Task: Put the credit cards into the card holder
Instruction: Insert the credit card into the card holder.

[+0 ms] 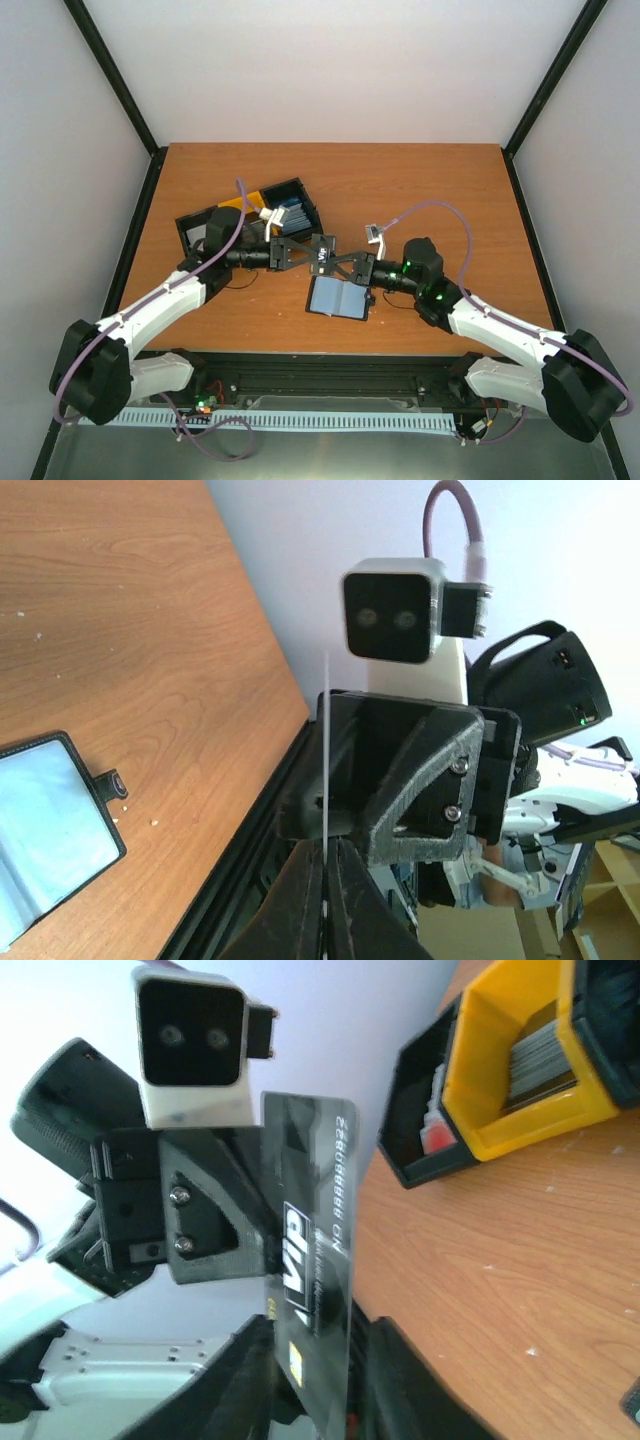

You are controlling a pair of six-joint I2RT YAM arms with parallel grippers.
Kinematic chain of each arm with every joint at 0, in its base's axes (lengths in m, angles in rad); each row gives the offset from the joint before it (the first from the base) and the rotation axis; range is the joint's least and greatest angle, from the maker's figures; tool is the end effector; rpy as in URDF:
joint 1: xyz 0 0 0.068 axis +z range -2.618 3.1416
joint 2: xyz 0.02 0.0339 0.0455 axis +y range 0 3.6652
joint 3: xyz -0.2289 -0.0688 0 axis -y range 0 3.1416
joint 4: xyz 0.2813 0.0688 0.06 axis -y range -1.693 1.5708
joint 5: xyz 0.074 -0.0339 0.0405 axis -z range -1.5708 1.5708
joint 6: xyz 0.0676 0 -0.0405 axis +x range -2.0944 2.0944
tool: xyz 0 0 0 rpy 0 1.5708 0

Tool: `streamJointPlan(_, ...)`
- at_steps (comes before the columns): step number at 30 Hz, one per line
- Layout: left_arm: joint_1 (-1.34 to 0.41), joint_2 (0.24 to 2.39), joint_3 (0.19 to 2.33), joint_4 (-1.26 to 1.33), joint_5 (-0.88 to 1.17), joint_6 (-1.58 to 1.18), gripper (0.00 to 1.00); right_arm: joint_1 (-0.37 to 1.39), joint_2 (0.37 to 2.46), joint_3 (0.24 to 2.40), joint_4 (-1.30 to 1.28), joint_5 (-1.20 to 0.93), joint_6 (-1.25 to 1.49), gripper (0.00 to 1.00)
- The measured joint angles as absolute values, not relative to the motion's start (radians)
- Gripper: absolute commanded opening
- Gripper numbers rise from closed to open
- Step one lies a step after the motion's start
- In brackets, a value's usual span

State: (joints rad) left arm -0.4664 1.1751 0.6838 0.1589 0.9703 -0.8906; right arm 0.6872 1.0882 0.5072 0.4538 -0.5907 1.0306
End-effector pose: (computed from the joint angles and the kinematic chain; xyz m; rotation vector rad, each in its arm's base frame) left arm 0.2555 -0.1911 0.2083 0.3224 2.1732 -1.7640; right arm 0.2165 0.2264 0.1955 -0.1821 2.0185 1.6938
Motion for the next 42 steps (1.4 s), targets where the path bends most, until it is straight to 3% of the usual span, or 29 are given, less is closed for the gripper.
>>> streamJointPlan(2, -0.466, 1.179, 0.685, 0.157, 0.969, -0.880, 0.01, 0.683, 1.089, 0.501, 0.418, -0.580, 1.028, 0.51)
streamJointPlan(6, -0.466, 1.215, 0.706, 0.085, 0.934, -0.818, 0.01, 0.678, 1.069, 0.494, 0.287, -0.518, 0.987, 0.60)
streamJointPlan(10, -0.466, 1.274, 0.715, -0.015, 0.891, -0.742, 0.01, 0.671, 1.040, 0.489, 0.113, -0.412, 0.965, 0.62)
streamJointPlan(18, -0.498, 1.481, 0.748, -0.115, 0.888, -0.693, 0.01, 0.664, 1.176, 0.525, -0.187, -0.291, 0.947, 0.50)
streamJointPlan(27, -0.549, 1.672, 0.816, -0.126, 0.925, -0.688, 0.01, 0.663, 1.277, 0.568, -0.246, -0.300, 0.903, 0.29)
streamJointPlan(42, -0.591, 1.773, 0.839, -0.096, 0.800, -0.757, 0.01, 0.670, 1.251, 0.569, -0.231, -0.301, 0.868, 0.33)
